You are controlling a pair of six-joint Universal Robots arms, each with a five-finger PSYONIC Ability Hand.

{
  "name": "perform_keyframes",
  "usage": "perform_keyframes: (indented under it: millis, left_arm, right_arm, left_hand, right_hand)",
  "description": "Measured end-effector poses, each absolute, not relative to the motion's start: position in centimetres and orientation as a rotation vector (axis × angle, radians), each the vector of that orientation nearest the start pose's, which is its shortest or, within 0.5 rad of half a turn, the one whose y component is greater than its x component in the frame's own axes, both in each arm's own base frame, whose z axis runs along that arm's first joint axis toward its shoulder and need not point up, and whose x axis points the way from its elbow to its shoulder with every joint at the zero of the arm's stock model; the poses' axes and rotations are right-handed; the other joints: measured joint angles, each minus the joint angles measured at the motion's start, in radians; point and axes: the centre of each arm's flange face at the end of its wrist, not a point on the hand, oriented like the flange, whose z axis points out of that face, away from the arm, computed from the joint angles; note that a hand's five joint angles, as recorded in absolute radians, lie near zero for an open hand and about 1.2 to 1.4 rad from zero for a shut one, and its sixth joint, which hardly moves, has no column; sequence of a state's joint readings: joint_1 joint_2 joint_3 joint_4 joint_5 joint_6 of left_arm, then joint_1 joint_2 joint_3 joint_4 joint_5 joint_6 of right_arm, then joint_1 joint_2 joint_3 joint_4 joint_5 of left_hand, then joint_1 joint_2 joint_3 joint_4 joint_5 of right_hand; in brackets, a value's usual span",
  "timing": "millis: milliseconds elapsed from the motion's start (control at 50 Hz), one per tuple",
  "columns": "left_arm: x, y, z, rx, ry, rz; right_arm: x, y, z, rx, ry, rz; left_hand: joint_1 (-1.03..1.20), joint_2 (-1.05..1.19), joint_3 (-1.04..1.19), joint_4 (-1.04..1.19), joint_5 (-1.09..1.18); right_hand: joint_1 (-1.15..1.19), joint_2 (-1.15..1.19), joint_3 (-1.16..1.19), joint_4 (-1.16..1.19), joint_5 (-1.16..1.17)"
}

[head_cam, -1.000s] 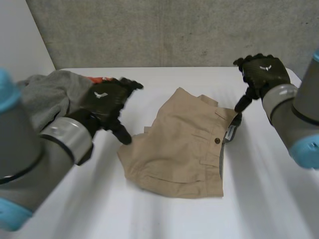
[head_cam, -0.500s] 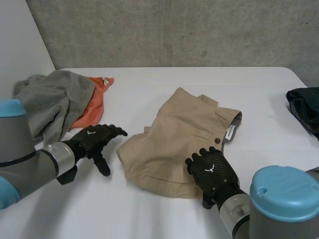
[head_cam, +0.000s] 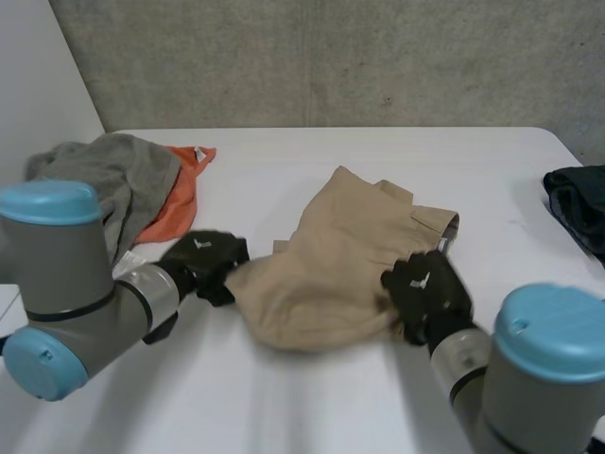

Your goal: Fold the laundry.

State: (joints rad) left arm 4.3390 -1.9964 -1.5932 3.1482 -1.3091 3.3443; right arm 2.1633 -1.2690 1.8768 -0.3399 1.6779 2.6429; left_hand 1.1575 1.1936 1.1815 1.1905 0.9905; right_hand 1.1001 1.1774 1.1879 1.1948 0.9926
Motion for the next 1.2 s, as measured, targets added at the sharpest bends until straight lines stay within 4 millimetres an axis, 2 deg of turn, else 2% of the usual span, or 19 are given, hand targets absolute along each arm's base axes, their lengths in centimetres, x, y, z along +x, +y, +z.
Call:
perform_keyframes:
  millis: [140, 180, 300, 340, 420, 460, 560, 620, 680, 720, 760, 800, 820, 860, 900, 960, 1020, 1120, 1200]
  left_arm:
    - [-25.8, -24.5, 22.9, 1.045, 2.502, -2.011]
    - [-25.3, -23.3, 26.0, 1.071, 2.374, -2.094]
    - [-24.2, -20.5, 31.4, 1.118, 2.136, -2.209]
    - [-23.9, -19.7, 32.7, 1.122, 2.078, -2.228]
    - [-23.6, -19.3, 33.8, 1.115, 2.038, -2.224]
    - [-23.7, -19.8, 33.6, 1.116, 2.047, -2.199]
    - [-24.6, -22.7, 31.8, 1.137, 2.089, -2.107]
    - [-25.4, -25.3, 32.0, 1.110, 2.038, -2.147]
    - [-26.4, -28.2, 33.8, 1.027, 1.911, -2.278]
    - [-27.1, -30.2, 36.0, 0.934, 1.785, -2.408]
    - [-27.4, -31.2, 38.4, 0.833, 1.669, -2.533]
    - [-27.4, -31.6, 40.3, 0.755, 1.584, -2.625]
    - [-27.2, -31.7, 42.4, 0.664, 1.488, -2.733]
    - [-27.0, -31.5, 44.5, 0.586, 1.403, -2.834]
    - [-26.8, -31.3, 45.2, 0.556, 1.376, -2.886]
    - [-26.7, -31.3, 44.7, 0.566, 1.413, -2.891]
    - [-26.6, -31.4, 42.1, 0.611, 1.536, -2.824]
    - [-26.3, -31.1, 34.9, 0.719, 1.832, -2.598]
    - [-26.4, -29.5, 28.5, 0.840, 2.051, -2.404]
  right_arm:
    - [26.0, -21.2, 22.7, -1.086, 2.174, -2.070]
    - [25.3, -21.7, 25.6, -1.066, 2.170, -2.102]
    - [23.7, -21.5, 31.7, -1.083, 2.181, -2.087]
    - [23.3, -21.3, 33.0, -1.100, 2.192, -2.054]
    - [23.3, -21.6, 34.0, -1.140, 2.221, -1.976]
    - [23.5, -22.1, 33.8, -1.158, 2.233, -1.948]
    - [24.6, -24.4, 32.5, -1.201, 2.244, -1.917]
    - [25.8, -26.8, 32.5, -1.160, 2.180, -2.041]
    - [26.9, -29.3, 33.8, -1.048, 2.050, -2.255]
    - [27.7, -31.3, 35.7, -0.902, 1.886, -2.462]
    - [28.1, -32.3, 37.9, -0.749, 1.707, -2.625]
    - [28.3, -32.7, 39.5, -0.644, 1.576, -2.716]
    - [28.3, -32.9, 41.5, -0.513, 1.404, -2.807]
    - [28.1, -32.7, 43.4, -0.394, 1.234, -2.870]
    - [28.1, -32.5, 44.1, -0.345, 1.158, -2.886]
    - [28.1, -32.3, 43.8, -0.341, 1.152, -2.871]
    - [28.2, -32.6, 41.8, -0.400, 1.248, -2.818]
    - [28.1, -33.6, 35.8, -0.560, 1.532, -2.658]
    - [27.9, -33.8, 28.9, -0.704, 1.796, -2.453]
  left_hand:
    - [0.000, 0.001, 0.003, 0.000, 0.000]
    - [0.000, 0.002, 0.003, 0.000, 0.000]
    - [0.000, 0.002, 0.003, 0.001, 0.000]
    - [0.000, 0.002, 0.003, 0.001, 0.000]
    - [0.000, 0.002, 0.006, 0.004, 0.000]
    - [0.000, 0.002, 0.008, 0.004, 0.000]
    - [0.000, 0.002, 0.008, 0.004, 0.000]
    - [0.000, 0.002, 0.009, 0.004, 0.000]
    - [0.000, 0.003, 0.009, 0.004, 0.000]
    - [0.000, 0.003, 0.009, 0.005, 0.000]
    - [0.000, 0.004, 0.009, 0.005, 0.000]
    - [0.000, 0.004, 0.009, 0.005, 0.000]
    - [0.000, 0.004, 0.009, 0.005, 0.000]
    - [0.000, 0.004, 0.009, 0.005, 0.000]
    - [0.000, 0.004, 0.009, 0.005, 0.000]
    - [0.000, 0.004, 0.009, 0.005, 0.000]
    - [0.000, 0.004, 0.009, 0.005, 0.000]
    - [0.000, 0.004, 0.009, 0.005, 0.000]
    - [0.000, 0.004, 0.009, 0.005, 0.000]
  right_hand:
    - [0.000, 0.000, 0.000, 0.001, 0.000]
    - [0.000, 0.000, 0.000, 0.001, 0.000]
    - [0.000, 0.000, 0.000, 0.003, 0.007]
    - [0.000, 0.000, 0.000, 0.003, 0.007]
    - [0.000, 0.000, 0.000, 0.004, 0.007]
    - [0.000, 0.000, 0.000, 0.004, 0.007]
    - [0.000, 0.000, 0.000, 0.004, 0.007]
    - [0.000, 0.000, 0.000, 0.004, 0.007]
    - [0.000, 0.000, 0.000, 0.004, 0.007]
    - [0.000, 0.000, 0.000, 0.005, 0.007]
    - [0.000, 0.000, 0.000, 0.005, 0.007]
    - [0.000, 0.000, 0.000, 0.005, 0.007]
    - [0.000, 0.000, 0.000, 0.005, 0.007]
    - [0.000, 0.000, 0.000, 0.005, 0.007]
    - [0.000, 0.000, 0.000, 0.005, 0.008]
    - [0.000, 0.000, 0.000, 0.005, 0.016]
    - [0.000, 0.000, 0.000, 0.005, 0.016]
    - [0.000, 0.000, 0.001, 0.005, 0.016]
    - [0.000, 0.000, 0.001, 0.005, 0.016]
